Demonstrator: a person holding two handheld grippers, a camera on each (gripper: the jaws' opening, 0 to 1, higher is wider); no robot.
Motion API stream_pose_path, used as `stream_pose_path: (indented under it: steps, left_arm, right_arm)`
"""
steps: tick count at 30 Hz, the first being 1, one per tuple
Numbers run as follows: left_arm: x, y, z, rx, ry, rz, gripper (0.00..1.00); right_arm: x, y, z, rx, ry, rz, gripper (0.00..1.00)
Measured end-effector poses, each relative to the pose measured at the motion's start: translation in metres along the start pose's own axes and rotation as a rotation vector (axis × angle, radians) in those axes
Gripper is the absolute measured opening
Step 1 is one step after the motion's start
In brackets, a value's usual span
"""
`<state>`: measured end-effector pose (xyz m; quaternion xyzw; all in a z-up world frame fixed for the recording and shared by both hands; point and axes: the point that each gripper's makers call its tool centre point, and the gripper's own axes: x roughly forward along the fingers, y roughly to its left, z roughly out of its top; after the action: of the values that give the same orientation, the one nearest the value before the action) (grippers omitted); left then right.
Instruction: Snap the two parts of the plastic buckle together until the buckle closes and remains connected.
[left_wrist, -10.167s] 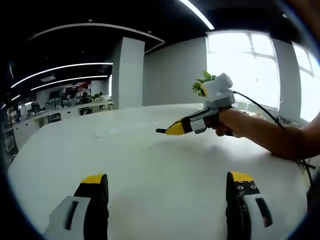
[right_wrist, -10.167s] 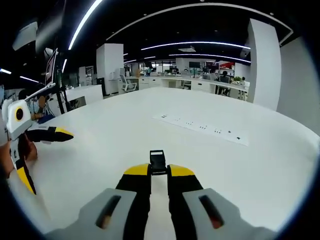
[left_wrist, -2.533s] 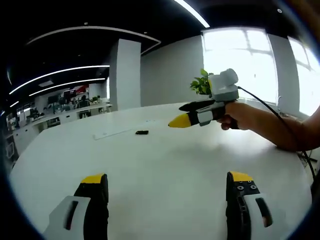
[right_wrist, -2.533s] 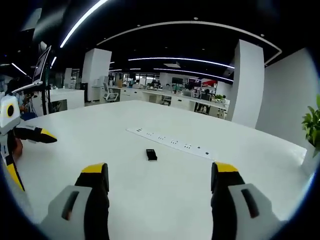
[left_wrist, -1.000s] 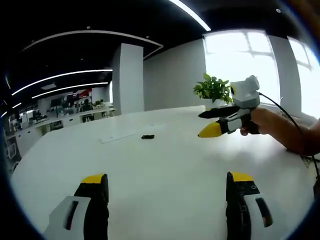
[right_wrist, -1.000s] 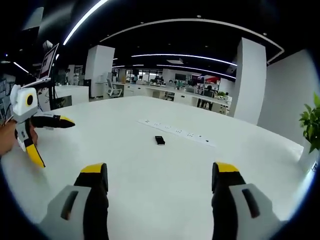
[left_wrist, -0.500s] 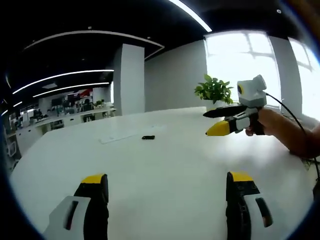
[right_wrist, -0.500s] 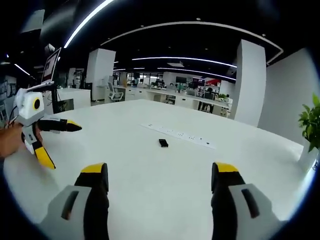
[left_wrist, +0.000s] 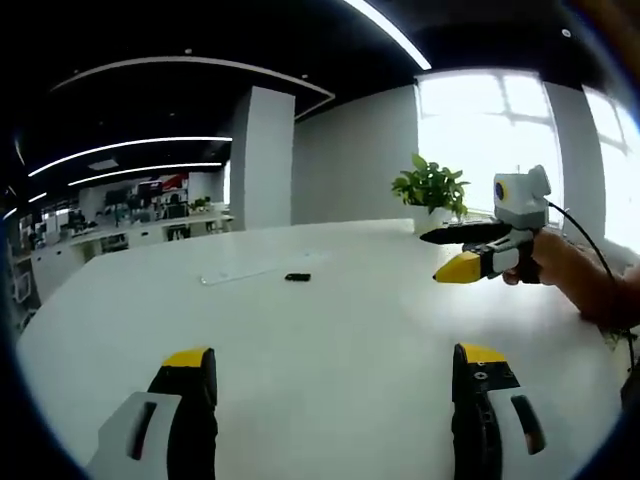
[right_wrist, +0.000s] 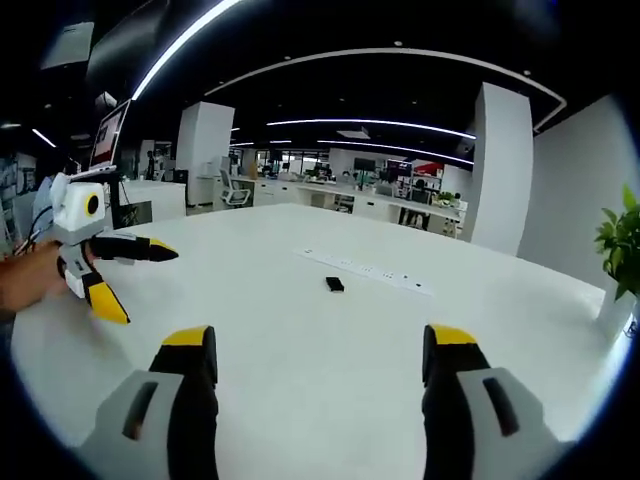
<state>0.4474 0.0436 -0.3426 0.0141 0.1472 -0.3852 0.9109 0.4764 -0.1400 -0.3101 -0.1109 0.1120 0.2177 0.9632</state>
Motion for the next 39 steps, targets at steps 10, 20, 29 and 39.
stream_pose_path:
  steps: [10,20,29,39]
  left_arm:
    - [0.005,0.008,-0.002,0.002,0.013,0.0,1.0]
    - [0.003,0.002,-0.003,0.009,0.017,-0.009,1.0]
    - [-0.001,-0.006,0.0,0.022,0.005,-0.01,1.0]
    - [0.003,-0.015,-0.005,0.02,0.019,-0.036,1.0]
  right_arm:
    - [-0.014,0.007,0.0,0.016,-0.016,0.012,0.85]
    - [-0.026,0.008,-0.013,0.029,-0.009,0.011,0.85]
    - [-0.036,0.015,-0.021,0.034,-0.017,0.013,0.85]
    - [-0.042,0.018,-0.024,0.062,-0.037,0.024,0.86]
